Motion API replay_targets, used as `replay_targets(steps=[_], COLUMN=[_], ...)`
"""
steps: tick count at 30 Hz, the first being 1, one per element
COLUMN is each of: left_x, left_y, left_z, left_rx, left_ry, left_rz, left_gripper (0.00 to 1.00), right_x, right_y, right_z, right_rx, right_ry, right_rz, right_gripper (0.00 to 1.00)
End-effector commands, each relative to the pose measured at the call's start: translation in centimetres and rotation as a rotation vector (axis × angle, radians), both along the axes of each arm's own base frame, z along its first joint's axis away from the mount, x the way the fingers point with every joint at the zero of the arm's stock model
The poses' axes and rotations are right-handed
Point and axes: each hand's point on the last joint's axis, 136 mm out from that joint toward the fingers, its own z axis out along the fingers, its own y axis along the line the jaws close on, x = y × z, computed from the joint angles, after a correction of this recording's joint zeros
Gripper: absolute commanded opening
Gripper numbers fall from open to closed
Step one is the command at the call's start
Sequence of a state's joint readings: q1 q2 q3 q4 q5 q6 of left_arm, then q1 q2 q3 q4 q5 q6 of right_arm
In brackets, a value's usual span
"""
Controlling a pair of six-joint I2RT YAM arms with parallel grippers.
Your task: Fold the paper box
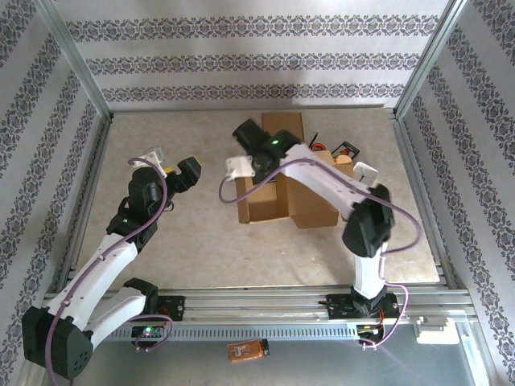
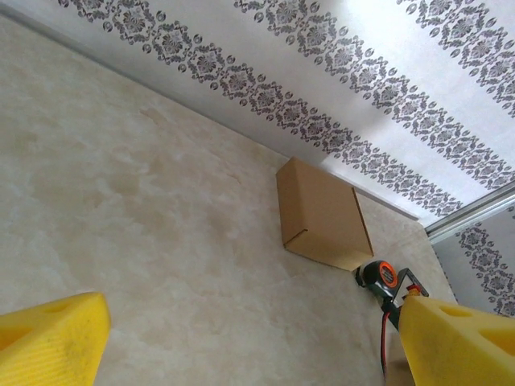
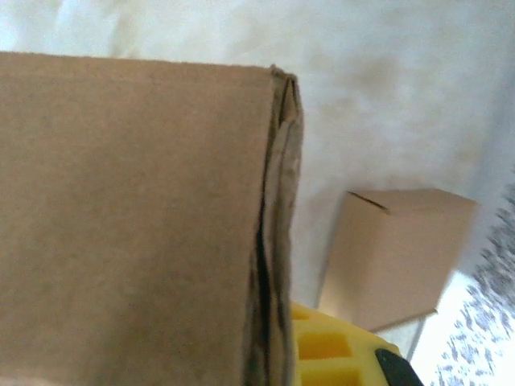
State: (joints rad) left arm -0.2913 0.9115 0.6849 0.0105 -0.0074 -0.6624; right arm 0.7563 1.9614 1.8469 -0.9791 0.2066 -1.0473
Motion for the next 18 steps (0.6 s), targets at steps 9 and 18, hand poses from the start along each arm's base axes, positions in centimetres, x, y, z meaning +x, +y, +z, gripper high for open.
replay_targets(steps=[9, 18], left_x=[-1.3, -2.1], left_y=[1.6, 3.2], left_z=[-0.4, -0.5], left_rx=[0.036, 0.066], left_ry=[0.018, 0.019], left_rz=[0.043, 0.101], left_gripper=[0.94, 0.94], right_x=[-2.6, -7.9], right_y=[6.8, 7.3], right_z=[-11.2, -18.1], right_rx=[-0.156, -0.157], right_ry=[-0.049, -0.024], right_rz=[0.384, 0.569], right_gripper=[0.00, 0.00])
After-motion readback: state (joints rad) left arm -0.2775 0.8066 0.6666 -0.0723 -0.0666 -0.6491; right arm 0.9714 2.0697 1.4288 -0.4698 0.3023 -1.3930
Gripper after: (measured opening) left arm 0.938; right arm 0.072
